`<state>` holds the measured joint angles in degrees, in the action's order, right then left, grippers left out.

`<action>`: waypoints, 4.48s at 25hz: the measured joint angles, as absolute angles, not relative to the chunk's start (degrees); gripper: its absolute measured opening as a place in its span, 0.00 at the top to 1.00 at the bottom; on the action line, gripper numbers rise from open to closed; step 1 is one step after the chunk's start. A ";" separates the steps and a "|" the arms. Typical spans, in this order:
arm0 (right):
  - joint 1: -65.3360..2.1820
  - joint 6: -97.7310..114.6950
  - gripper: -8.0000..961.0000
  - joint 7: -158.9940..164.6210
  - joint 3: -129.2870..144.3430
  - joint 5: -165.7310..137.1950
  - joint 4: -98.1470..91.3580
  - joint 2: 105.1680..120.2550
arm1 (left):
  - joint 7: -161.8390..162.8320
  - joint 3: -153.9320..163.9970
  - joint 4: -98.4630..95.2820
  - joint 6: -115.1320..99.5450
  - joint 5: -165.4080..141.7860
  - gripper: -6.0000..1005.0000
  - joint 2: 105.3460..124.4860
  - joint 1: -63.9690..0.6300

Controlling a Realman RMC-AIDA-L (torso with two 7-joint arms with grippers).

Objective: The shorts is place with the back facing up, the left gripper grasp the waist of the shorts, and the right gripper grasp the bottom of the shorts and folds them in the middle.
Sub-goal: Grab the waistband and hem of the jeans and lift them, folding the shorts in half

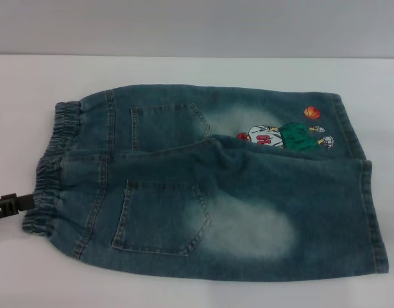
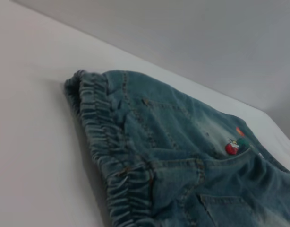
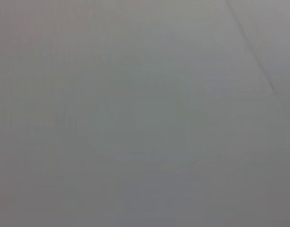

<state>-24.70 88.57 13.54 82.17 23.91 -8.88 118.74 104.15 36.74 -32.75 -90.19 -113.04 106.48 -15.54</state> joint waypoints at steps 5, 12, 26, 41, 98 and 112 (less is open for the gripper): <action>-24.87 88.46 0.51 13.57 82.26 23.91 -8.88 118.69 | 104.07 36.78 -31.29 -88.83 -113.12 0.29 106.52 -15.27; -24.94 88.46 0.51 13.64 82.42 23.91 -8.88 118.65 | 104.30 36.95 -31.10 -86.62 -116.01 0.29 106.71 -15.60; -24.96 88.45 0.51 13.63 82.44 23.90 -8.88 118.65 | 105.52 37.32 -31.11 -84.52 -117.78 0.29 107.04 -16.17; -24.96 88.41 0.51 13.63 82.53 23.91 -8.88 118.65 | 105.64 37.35 -30.70 -84.68 -119.91 0.29 107.41 -17.67; -25.75 86.37 0.51 13.09 81.91 24.15 -9.03 118.38 | 109.51 36.83 -31.05 -87.93 -123.76 0.29 106.96 -21.91; -25.75 86.37 0.51 13.09 81.91 24.35 -9.05 118.38 | 113.90 37.31 -31.12 -85.26 -123.75 0.29 106.86 -21.92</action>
